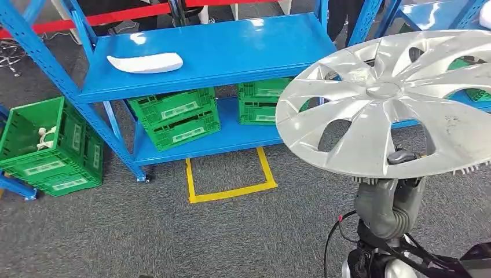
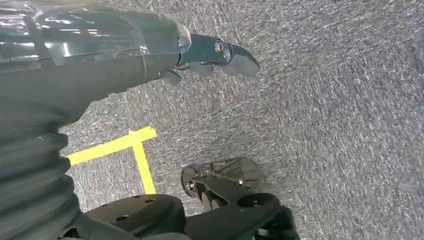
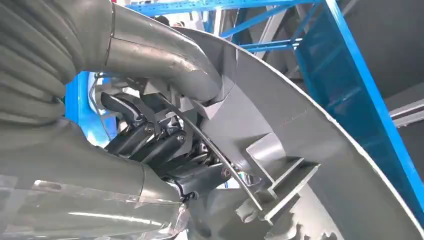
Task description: Take the parts from the cabinet and place them on the table.
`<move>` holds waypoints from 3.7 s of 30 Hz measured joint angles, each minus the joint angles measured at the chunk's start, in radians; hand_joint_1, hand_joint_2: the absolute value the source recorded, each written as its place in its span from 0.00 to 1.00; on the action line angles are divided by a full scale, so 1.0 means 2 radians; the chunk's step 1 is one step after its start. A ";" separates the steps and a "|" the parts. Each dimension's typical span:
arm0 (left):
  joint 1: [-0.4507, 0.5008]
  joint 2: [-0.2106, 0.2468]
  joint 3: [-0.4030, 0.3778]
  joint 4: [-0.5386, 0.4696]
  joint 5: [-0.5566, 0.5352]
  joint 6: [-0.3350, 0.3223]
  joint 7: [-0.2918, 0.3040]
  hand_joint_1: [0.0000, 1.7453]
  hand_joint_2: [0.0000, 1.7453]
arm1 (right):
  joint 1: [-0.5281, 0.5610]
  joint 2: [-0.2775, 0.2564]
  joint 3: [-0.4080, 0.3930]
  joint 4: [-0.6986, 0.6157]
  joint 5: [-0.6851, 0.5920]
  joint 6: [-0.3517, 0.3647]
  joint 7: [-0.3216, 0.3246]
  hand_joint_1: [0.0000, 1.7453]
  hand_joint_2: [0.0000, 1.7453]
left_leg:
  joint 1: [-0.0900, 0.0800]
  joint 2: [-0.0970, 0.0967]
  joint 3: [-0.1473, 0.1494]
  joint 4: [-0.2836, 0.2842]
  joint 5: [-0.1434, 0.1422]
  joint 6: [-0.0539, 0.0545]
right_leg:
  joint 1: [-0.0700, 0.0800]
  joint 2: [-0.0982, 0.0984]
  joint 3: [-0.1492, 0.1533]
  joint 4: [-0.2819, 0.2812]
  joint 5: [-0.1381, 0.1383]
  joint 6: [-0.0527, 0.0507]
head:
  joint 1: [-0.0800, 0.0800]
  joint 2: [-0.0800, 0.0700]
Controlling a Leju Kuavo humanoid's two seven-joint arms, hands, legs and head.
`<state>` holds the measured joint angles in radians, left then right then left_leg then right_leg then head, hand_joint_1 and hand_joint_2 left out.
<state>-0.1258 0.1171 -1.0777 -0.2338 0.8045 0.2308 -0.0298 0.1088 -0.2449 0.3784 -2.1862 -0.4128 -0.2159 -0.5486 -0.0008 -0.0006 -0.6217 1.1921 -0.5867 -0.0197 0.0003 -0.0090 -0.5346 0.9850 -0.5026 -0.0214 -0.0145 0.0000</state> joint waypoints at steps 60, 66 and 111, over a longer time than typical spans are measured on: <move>0.002 0.024 0.001 -0.004 0.006 0.010 0.014 0.00 1.00 | 0.000 0.009 0.046 0.008 0.140 -0.044 -0.007 1.00 1.00 | 0.005 0.000 -0.033 0.040 -0.016 -0.004 | 0.002 -0.016 -0.001 0.000 -0.003 -0.001 | 0.002 0.000; 0.000 0.019 0.002 -0.004 0.015 0.009 -0.005 0.00 1.00 | -0.034 0.008 0.082 -0.013 0.228 -0.062 0.042 1.00 1.00 | -0.004 0.040 0.020 -0.079 0.033 0.010 | 0.007 -0.023 -0.002 0.011 -0.012 0.007 | -0.002 0.000; 0.006 -0.058 0.017 0.000 0.036 0.012 -0.036 0.00 1.00 | -0.110 -0.043 0.169 -0.086 0.269 -0.060 0.158 1.00 1.00 | -0.001 -0.043 0.014 -0.081 0.044 0.018 | -0.008 0.029 -0.009 0.017 -0.007 0.023 | 0.022 0.000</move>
<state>-0.1146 0.0008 -1.0433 -0.2335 0.8774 0.2544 -0.1019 -0.1103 -0.3300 0.7157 -2.3579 0.1259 -0.3368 -0.2327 -0.0025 -0.0859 -0.5940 1.0296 -0.4983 0.0153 -0.0152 0.0496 -0.5519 1.0194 -0.5157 0.0245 0.0290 0.0000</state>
